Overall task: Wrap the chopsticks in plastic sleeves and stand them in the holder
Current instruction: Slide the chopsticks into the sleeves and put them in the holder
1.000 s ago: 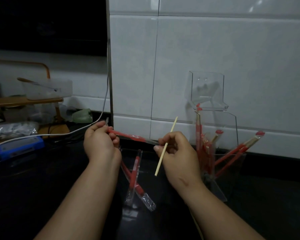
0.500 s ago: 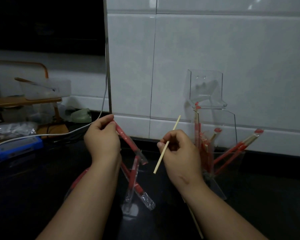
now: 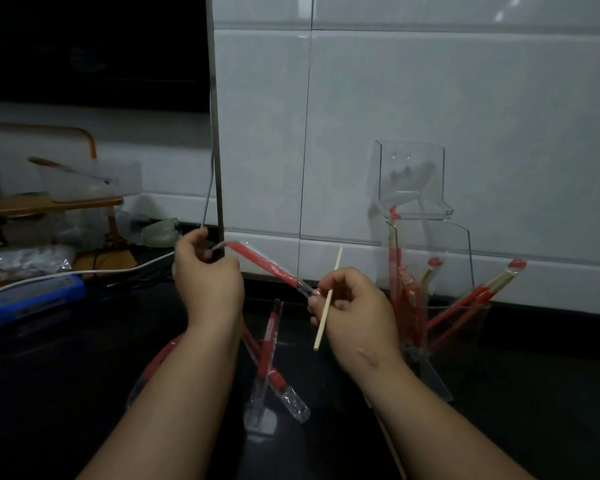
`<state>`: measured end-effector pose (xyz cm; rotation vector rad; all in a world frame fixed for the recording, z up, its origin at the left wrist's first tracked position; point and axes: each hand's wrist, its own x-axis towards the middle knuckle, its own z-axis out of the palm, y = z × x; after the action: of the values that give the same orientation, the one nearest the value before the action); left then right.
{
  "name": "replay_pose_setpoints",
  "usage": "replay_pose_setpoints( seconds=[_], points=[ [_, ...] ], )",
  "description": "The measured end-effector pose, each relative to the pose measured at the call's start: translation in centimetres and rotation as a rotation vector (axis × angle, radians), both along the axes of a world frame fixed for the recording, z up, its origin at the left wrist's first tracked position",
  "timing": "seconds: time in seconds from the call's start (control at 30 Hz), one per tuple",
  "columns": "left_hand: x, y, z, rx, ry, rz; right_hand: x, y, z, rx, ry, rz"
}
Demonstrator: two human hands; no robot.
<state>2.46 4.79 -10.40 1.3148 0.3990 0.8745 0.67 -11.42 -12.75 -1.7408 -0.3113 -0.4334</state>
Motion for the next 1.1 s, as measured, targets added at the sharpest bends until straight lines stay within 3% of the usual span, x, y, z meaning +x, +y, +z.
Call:
replay_pose_setpoints(
  seconds=[0.17, 0.23, 0.27, 0.67, 0.97, 1.1],
  points=[
    [-0.6, -1.2, 0.0, 1.117, -0.118, -0.015, 0.0, -0.2, 0.3, 0.009, -0.045, -0.057],
    [0.0, -1.7, -1.0, 1.416, -0.117, -0.089, 0.0, -0.2, 0.2, 0.022, -0.051, -0.054],
    [0.1, -2.0, -1.4, 1.469, -0.104, -0.123, 0.0, -0.3, 0.2, 0.023, -0.054, -0.052],
    [0.4, -1.6, -1.1, 1.442, -0.150, -0.018, -0.2, -0.5, 0.3, 0.017, -0.102, -0.072],
    [-0.5, -1.7, -0.3, 0.940, -0.059, 0.007, -1.9, 0.1, 1.0, 0.226, -0.285, 0.007],
    [-0.3, -1.4, -0.6, 0.871, -0.008, 0.006, -2.6, 0.1, 1.3, 0.244, -0.415, 0.011]
  ],
)
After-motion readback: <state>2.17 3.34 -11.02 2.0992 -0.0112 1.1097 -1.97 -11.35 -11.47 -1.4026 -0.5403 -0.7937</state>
